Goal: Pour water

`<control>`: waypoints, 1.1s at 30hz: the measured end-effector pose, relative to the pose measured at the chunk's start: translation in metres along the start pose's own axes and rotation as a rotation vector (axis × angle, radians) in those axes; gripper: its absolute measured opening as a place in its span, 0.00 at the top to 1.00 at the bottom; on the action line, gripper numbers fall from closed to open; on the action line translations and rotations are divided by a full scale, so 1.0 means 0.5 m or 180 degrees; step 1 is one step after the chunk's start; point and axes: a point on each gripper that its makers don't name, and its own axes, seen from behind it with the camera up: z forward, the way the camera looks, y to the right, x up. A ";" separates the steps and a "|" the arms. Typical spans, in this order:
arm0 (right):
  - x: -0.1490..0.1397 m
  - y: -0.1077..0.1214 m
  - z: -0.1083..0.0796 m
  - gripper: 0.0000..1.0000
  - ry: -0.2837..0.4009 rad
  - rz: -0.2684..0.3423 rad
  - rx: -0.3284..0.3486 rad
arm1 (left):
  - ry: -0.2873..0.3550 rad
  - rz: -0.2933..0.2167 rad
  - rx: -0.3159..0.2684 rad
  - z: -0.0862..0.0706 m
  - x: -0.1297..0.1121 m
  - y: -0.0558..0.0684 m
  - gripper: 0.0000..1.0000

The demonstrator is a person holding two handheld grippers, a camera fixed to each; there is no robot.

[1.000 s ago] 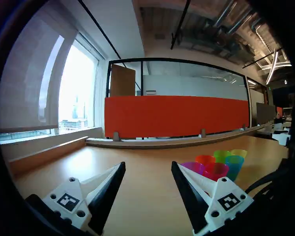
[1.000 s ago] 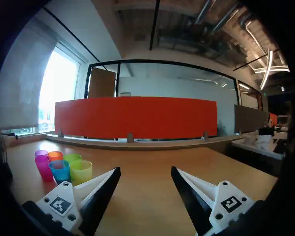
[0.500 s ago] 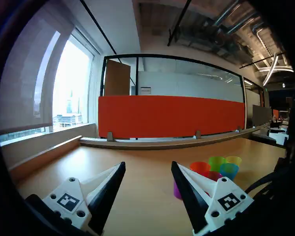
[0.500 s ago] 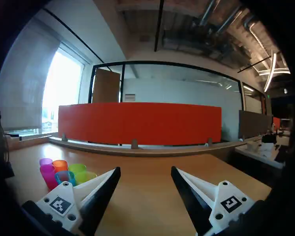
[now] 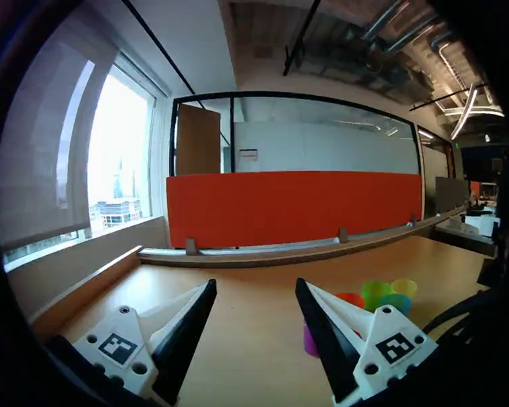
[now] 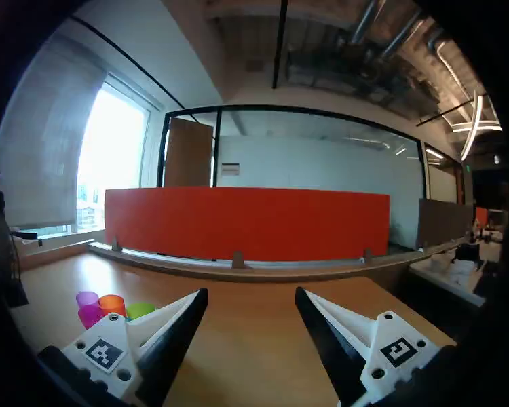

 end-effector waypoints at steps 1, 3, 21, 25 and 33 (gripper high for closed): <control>0.005 -0.002 0.001 0.01 -0.0004 0.0003 0.0013 | -0.0001 -0.0021 -0.0013 0.001 0.006 0.000 0.14; 0.017 -0.006 0.004 0.01 -0.0010 0.0009 0.0039 | 0.0002 -0.0061 -0.0038 0.002 0.022 0.000 0.14; 0.074 -0.029 0.021 0.01 -0.0095 0.0007 0.0239 | 0.0013 -0.0161 -0.0316 0.018 0.118 0.016 0.14; 0.073 -0.033 0.027 0.01 -0.0116 0.0008 0.0304 | 0.0006 -0.0124 -0.0431 0.020 0.121 0.029 0.14; 0.091 -0.069 0.029 0.01 -0.0104 -0.0034 0.0594 | -0.0066 -0.0090 -0.0739 0.018 0.124 0.066 0.14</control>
